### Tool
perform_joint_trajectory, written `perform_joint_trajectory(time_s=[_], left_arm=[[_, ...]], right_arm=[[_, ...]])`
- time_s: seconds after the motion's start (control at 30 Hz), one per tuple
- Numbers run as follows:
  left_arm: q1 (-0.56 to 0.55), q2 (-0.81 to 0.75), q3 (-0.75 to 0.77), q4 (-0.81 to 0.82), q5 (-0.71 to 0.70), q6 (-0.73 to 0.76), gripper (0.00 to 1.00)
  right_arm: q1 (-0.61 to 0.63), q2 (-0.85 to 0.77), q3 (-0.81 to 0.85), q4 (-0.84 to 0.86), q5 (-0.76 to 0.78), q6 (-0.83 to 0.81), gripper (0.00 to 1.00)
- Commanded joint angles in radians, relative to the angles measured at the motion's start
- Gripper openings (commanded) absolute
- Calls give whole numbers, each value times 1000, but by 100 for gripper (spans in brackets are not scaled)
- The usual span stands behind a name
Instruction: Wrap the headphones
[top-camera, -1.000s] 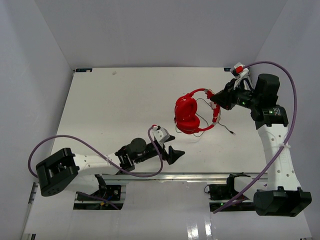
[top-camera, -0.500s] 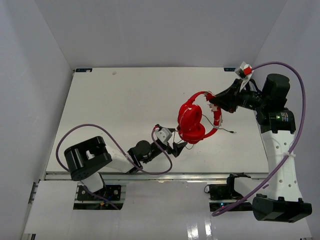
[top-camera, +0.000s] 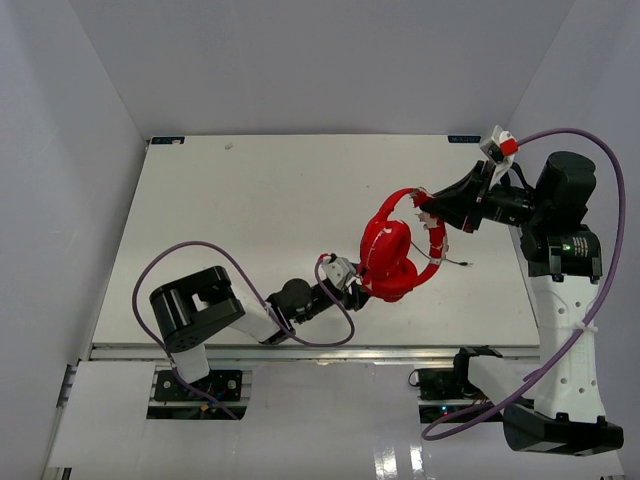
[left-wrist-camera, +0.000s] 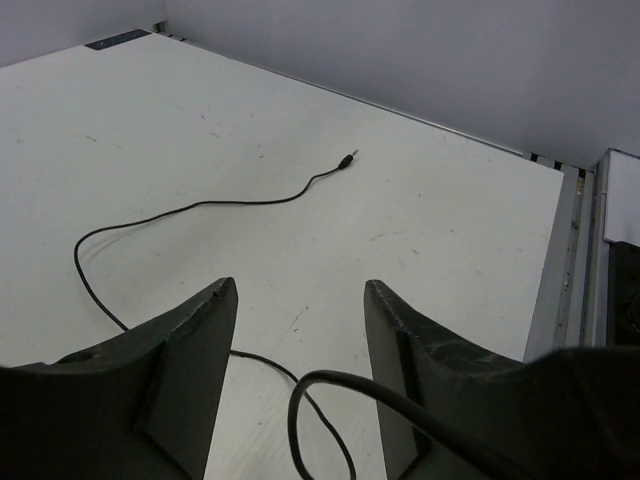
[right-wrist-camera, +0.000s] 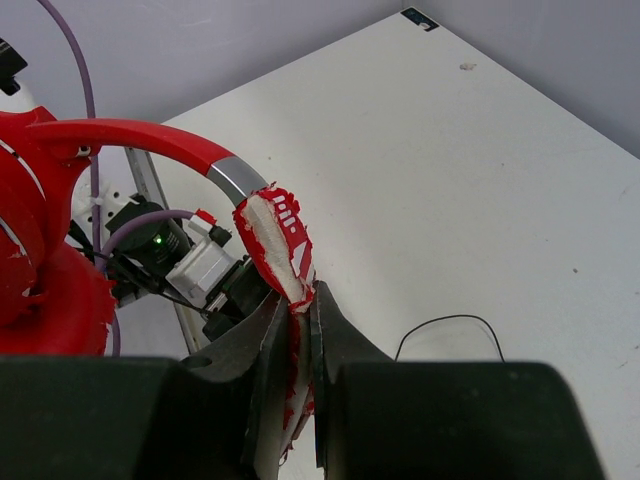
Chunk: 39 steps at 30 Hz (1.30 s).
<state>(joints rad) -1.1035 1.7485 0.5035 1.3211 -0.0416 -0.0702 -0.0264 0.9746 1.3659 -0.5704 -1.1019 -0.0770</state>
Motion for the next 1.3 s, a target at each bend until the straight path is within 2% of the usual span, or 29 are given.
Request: perform_joint_trajectory(time_s=[0.0, 0.17, 0.23, 0.37, 0.53, 0.67, 0.77, 1.0, 1.1, 1.27], left_arm=[[-2, -17, -67, 290, 40, -44, 66], [-2, -27, -115, 343, 43, -77, 74], [-2, -40, -138, 358, 83, -91, 83], [-2, -72, -149, 326, 101, -92, 86], [-2, -75, -143, 319, 95, -88, 67], [-2, -46, -124, 346, 108, -99, 61], [-2, -21, -116, 376, 114, -103, 54], [-2, 32, -86, 421, 109, -108, 54], [-2, 54, -62, 431, 115, -112, 50], [-2, 62, -64, 449, 112, -118, 37]], right_arm=[[-11, -13, 29, 21, -31, 57, 8], [-18, -8, 35, 21, -20, 65, 8], [-23, -8, 38, 21, -6, 68, 8], [-29, -8, 34, 23, -6, 69, 8], [-37, -7, 32, 24, -19, 84, 8], [-41, -8, 37, 24, -22, 97, 8], [-45, -8, 40, 24, -25, 100, 8], [-49, -11, 22, 37, -35, 118, 8], [-50, -16, 21, 37, -35, 118, 8], [-52, -23, 13, 35, -30, 115, 8]])
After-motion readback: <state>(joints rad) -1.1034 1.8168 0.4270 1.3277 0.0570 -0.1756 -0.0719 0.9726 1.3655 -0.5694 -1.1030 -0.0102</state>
